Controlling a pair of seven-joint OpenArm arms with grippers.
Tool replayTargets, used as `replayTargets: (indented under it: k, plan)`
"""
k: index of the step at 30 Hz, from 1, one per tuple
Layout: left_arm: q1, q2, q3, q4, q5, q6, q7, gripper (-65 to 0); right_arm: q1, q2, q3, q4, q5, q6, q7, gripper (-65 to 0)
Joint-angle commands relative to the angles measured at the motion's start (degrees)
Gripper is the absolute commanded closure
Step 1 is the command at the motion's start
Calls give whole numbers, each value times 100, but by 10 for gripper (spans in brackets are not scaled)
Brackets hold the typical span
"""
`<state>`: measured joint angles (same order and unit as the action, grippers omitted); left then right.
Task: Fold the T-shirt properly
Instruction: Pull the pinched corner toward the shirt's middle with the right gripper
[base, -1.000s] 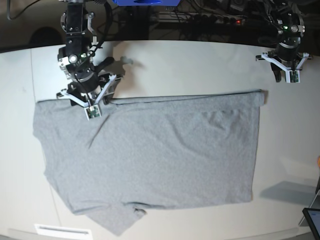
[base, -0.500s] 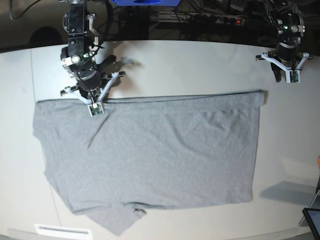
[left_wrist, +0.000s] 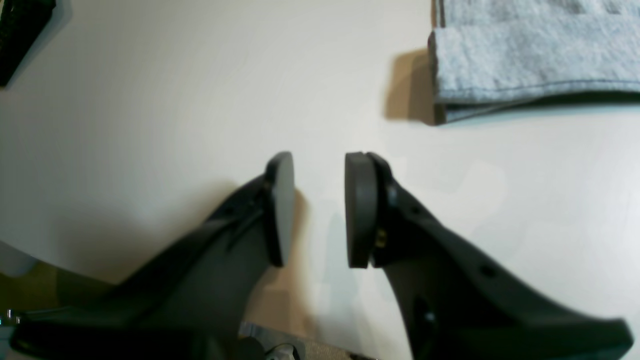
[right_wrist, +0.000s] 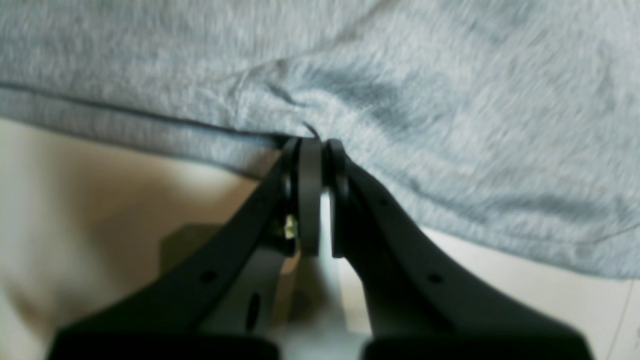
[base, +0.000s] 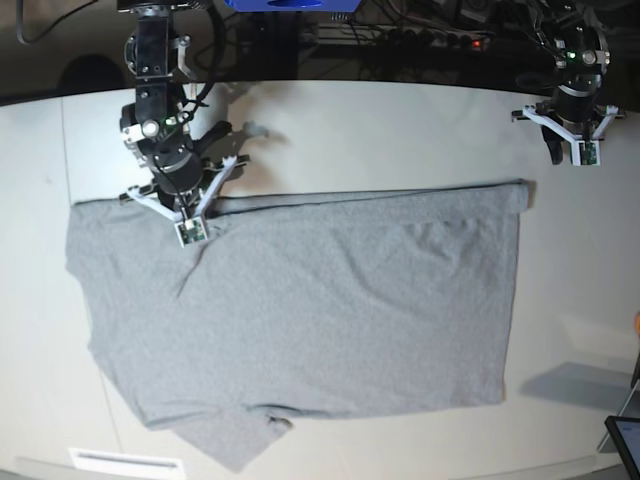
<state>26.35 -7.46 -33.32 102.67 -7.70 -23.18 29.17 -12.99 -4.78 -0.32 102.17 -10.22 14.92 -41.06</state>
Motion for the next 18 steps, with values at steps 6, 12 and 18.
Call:
replayTargets:
  k: [6, 12, 18]
  plan:
    - [7, -76, -31, 84, -25, 37, -108, -173, 469, -2, -25, 390, 24, -28, -540, 0]
    - [7, -76, -31, 84, -25, 37, -108, -173, 636, -2, -377, 381, 15, -19, -663, 0]
    - [7, -67, -31, 84, -25, 37, -108, -173, 829, -10, -843, 346, 15, -63, -699, 0]
